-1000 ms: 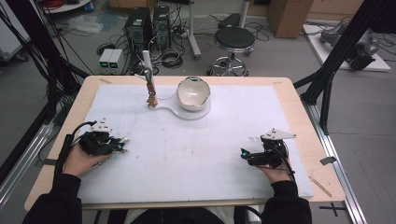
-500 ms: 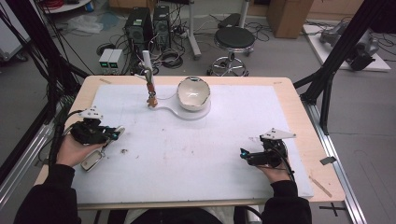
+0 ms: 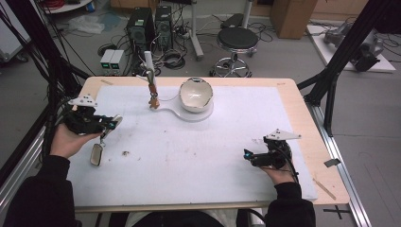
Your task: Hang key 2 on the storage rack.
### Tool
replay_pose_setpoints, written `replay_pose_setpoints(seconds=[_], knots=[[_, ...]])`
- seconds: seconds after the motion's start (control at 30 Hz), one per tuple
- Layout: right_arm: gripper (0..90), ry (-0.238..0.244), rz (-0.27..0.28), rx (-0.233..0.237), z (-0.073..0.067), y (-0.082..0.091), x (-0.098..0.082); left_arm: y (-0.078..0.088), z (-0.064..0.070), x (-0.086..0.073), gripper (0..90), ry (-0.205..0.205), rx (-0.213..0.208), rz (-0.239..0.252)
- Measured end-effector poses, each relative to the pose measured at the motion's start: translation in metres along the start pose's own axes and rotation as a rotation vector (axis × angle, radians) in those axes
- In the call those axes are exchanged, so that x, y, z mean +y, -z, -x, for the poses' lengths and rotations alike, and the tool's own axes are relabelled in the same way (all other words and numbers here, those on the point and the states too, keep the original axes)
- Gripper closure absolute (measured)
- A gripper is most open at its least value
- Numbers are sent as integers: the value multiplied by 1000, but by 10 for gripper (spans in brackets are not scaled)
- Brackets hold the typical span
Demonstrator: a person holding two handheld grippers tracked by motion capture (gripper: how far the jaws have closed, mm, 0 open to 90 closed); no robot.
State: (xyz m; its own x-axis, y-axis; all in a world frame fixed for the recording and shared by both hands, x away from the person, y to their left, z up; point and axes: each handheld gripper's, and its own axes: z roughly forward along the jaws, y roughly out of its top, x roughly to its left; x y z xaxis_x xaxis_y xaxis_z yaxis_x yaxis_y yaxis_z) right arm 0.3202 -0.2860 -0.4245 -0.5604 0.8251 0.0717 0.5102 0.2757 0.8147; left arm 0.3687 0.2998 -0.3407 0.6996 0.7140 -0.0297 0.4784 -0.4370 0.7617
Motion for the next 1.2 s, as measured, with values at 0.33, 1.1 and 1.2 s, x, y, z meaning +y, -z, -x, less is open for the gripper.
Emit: replay_pose_setpoints(seconds=[0.33,1.1,1.2], knots=[[7,7,-17,-17,0,-1,0,2,-11,17,744,39,19,34],[7,2,-4,-13,0,0,0,8,-33,87,745,56,83,78],[7,6,4,-11,0,1,1,10,-35,90,745,63,87,90]])
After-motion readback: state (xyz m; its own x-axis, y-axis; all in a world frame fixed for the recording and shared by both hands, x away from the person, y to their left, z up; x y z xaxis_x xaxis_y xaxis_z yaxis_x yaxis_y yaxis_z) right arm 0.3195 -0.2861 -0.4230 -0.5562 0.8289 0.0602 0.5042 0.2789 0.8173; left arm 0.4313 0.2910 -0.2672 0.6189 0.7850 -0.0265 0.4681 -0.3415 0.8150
